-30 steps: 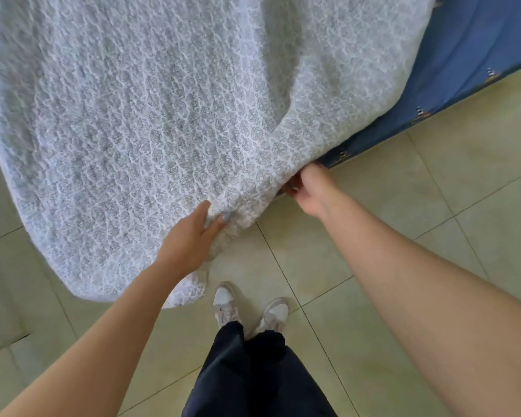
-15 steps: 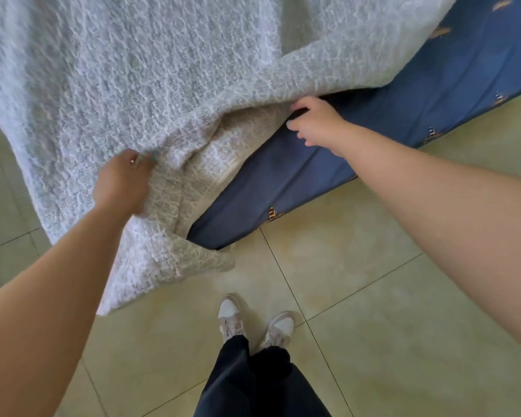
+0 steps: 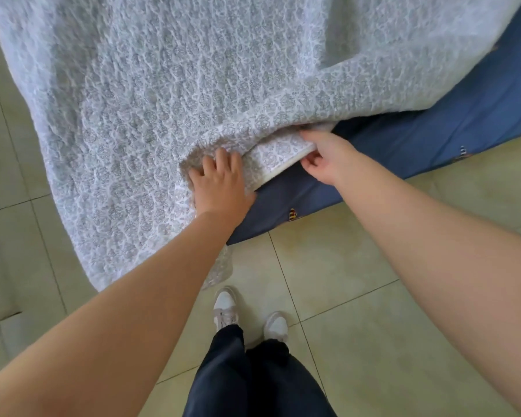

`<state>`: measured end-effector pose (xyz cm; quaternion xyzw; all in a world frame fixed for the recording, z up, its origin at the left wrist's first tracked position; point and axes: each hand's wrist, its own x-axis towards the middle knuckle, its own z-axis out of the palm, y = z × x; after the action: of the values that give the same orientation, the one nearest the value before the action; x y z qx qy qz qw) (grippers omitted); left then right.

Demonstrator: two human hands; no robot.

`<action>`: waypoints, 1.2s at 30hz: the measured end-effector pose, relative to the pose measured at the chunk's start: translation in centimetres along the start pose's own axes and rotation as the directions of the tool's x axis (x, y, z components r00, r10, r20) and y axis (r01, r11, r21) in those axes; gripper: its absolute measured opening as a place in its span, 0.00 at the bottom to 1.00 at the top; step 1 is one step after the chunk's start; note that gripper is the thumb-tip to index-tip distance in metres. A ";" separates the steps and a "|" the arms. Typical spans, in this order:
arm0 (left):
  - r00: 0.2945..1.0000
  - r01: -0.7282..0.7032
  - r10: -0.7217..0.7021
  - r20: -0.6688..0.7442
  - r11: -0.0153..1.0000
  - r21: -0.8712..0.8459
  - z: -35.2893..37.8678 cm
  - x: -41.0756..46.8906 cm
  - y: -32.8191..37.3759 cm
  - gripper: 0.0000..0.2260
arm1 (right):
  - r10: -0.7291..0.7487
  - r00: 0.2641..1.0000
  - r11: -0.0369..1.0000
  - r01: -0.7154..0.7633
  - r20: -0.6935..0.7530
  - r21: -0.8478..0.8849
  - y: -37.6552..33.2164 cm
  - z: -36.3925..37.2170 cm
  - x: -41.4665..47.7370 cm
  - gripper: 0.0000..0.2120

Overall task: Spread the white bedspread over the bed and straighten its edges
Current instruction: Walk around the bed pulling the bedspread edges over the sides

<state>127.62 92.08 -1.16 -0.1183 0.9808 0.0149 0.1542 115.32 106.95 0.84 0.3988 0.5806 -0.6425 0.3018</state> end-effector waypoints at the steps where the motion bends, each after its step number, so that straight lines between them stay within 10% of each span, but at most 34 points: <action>1: 1.000 -0.010 0.009 -0.026 1.000 -0.019 0.0 -0.1 0.5 0.26 | -0.006 1.000 1.000 0.007 0.004 -0.028 0.1 -1.1 -0.2 0.12; 7: 0.956 -0.276 0.289 0.060 0.947 -0.166 0.8 -3.4 3.7 0.16 | -0.024 0.999 0.994 0.021 0.027 0.106 -2.0 -6.7 0.3 0.12; 12: 0.826 -0.164 0.387 0.411 0.861 -0.481 0.9 -9.0 9.9 0.10 | 0.006 0.997 0.971 -0.025 0.083 0.236 -3.5 -12.0 1.5 0.20; 19: 0.689 -0.201 0.346 0.636 0.935 -0.291 2.2 -13.5 22.6 0.08 | -0.228 0.951 0.922 0.142 -0.210 -0.359 -2.1 -28.2 3.0 0.16; 23: 0.677 -0.241 0.242 0.695 0.965 -0.101 2.6 -14.3 27.1 0.13 | -0.384 0.920 0.777 0.274 -0.082 -0.566 -1.2 -34.2 0.7 0.07; 31: 0.514 -0.105 0.078 0.854 0.994 -0.028 5.2 -14.6 28.7 0.24 | -0.108 0.983 0.779 -0.007 -0.145 -0.627 4.3 -39.8 3.0 0.10; 36: 0.719 0.082 0.095 0.688 0.972 -0.220 4.8 -12.2 30.7 0.20 | -0.090 0.996 0.787 0.062 -0.014 -0.614 0.3 -39.1 5.3 0.13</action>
<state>133.08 124.97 -2.25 -0.1178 0.8429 0.1745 0.4952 119.26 145.88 -4.15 0.2694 0.7793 -0.4226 0.3762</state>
